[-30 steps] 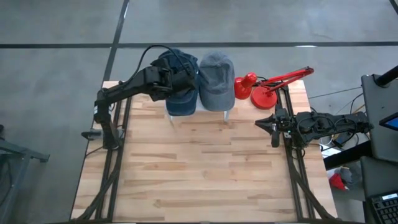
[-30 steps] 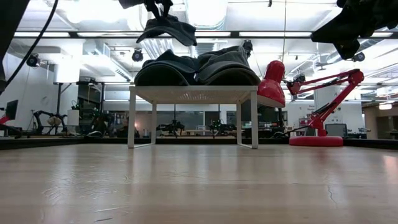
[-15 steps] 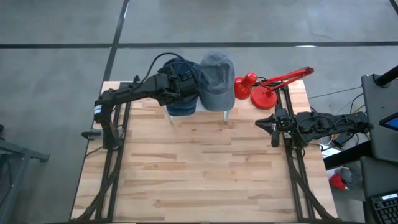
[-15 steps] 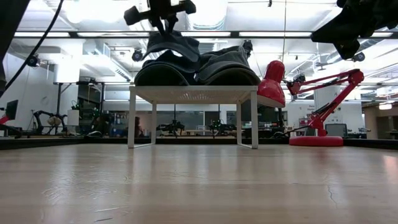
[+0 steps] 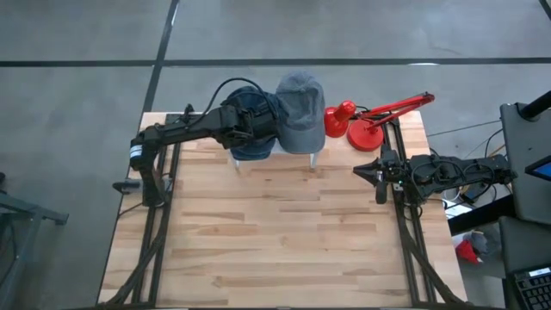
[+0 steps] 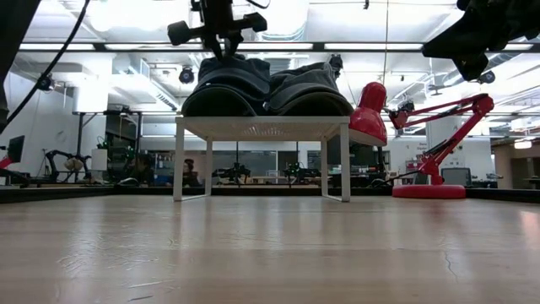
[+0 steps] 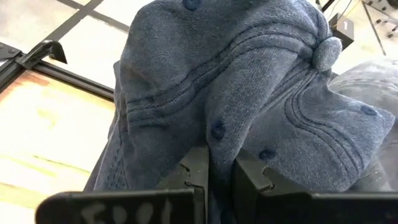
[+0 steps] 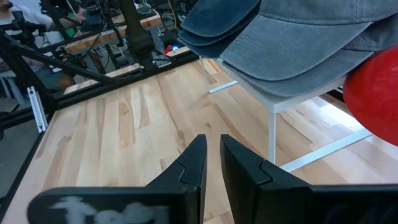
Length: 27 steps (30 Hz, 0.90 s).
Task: Pick & Place hat
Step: Stack the blue cap on the blue cap on the shelf, then return to Home Position
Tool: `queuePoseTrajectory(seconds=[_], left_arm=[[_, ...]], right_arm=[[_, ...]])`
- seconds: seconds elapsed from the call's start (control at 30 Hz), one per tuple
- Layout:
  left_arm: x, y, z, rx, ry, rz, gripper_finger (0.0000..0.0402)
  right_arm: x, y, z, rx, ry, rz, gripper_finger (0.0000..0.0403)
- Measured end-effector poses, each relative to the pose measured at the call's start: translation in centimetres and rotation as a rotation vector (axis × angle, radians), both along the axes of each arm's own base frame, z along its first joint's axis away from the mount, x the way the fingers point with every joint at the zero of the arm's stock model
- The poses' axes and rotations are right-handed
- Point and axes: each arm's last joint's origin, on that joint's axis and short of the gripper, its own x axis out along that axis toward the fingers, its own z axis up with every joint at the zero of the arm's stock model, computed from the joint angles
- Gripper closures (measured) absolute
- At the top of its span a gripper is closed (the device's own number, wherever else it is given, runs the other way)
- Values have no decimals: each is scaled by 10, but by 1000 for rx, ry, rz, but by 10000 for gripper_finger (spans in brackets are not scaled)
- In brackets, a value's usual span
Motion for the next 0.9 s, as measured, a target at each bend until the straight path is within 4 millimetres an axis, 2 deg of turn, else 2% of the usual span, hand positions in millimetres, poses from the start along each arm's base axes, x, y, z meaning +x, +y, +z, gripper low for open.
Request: queuePoseTrajectory(seconds=[0.2, 0.3, 0.6, 0.77, 0.9], left_arm=[[1, 0, 2, 5, 25, -30, 360], [1, 0, 5, 8, 29, -42, 345], [-1, 0, 8, 27, 34, -43, 242], [-10, -2, 18, 35, 5, -44, 187], [-22, -4, 30, 47, -6, -65, 161]], right_arm=[[0, 0, 0, 3, -1, 0, 360], [0, 0, 0, 3, -1, 0, 358], [0, 0, 0, 3, -1, 0, 358], [0, 0, 0, 3, -1, 0, 359], [0, 0, 0, 3, -1, 0, 358]])
